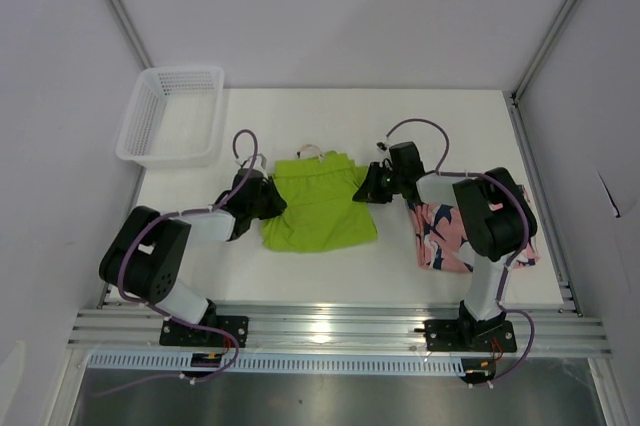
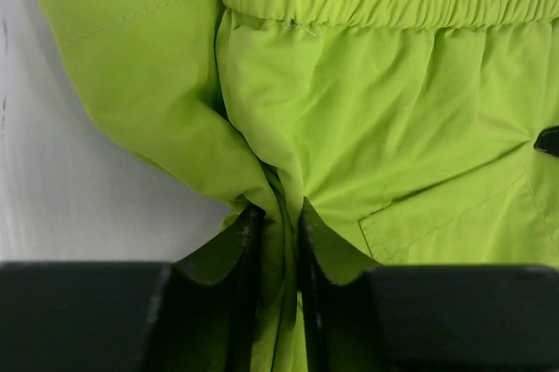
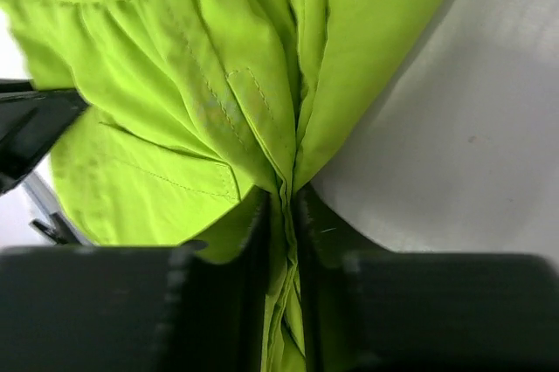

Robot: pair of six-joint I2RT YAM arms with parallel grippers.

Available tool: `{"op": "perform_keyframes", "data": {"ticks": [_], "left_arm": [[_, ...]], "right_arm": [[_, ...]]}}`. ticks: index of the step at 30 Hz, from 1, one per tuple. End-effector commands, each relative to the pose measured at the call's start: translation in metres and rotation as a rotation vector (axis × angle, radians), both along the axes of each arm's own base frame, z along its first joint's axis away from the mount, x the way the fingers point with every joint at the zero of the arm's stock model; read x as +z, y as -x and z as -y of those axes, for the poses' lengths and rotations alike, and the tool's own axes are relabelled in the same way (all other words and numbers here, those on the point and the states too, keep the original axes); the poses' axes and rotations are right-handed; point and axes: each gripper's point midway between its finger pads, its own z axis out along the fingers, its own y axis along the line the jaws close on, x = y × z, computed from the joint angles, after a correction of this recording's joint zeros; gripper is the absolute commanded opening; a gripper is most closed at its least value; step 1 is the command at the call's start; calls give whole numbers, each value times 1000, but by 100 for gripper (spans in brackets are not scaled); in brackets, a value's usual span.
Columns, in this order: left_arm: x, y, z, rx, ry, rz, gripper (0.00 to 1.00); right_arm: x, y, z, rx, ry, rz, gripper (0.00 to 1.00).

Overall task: Fold and stack the shorts
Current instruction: Neatly place the folded shorts to the corner

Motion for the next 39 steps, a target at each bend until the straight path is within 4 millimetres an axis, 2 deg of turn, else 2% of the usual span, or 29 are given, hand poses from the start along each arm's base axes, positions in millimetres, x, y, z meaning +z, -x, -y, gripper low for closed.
{"op": "perform_keyframes", "data": {"ticks": [1,3,4,5,7,8,10,11,13,15,16,18,19,22,26,29,34,35,39], "left_arm": [[8,-9,7,-27,-25,33,22],[12,-13,8,-12,-64,46,14],[10,-11,8,-12,-80,36,12],[14,-13,15,-19,-89,39,10],[17,-15,17,1,-130,26,5],[25,-19,24,5,-145,29,0],[26,-16,27,14,-165,18,0],[38,-21,38,13,-156,37,0],[35,-11,41,6,-194,5,0],[45,-13,43,29,-215,4,0],[50,-12,50,22,-219,10,0],[58,-13,55,36,-241,19,0],[55,-9,60,19,-262,14,0],[46,-8,59,36,-322,-11,0],[33,-3,72,0,-282,-28,0],[33,-1,82,-6,-268,-21,0],[40,2,94,-23,-215,-4,0],[48,0,97,-25,-198,17,0],[66,1,113,-40,-163,50,0]], "right_arm": [[-6,-6,11,-28,144,1,12],[1,-6,6,-16,228,2,3],[2,-11,12,-38,295,29,0],[5,-12,11,-40,322,43,0],[14,-9,9,-49,387,73,0],[19,-5,6,-43,398,93,0],[24,-2,4,-42,398,104,0],[26,0,3,-44,396,104,0],[35,3,-1,-38,385,120,0],[41,5,-4,-39,389,130,0],[50,6,-12,-28,381,154,0],[55,10,-19,-16,390,161,0],[59,11,-22,-12,386,164,0],[64,11,-26,-16,394,162,0],[66,16,-33,-4,383,166,0],[65,22,-38,20,355,144,0],[71,22,-32,9,347,143,0],[74,22,-32,6,340,145,0],[96,21,-20,-27,290,166,0]]}}
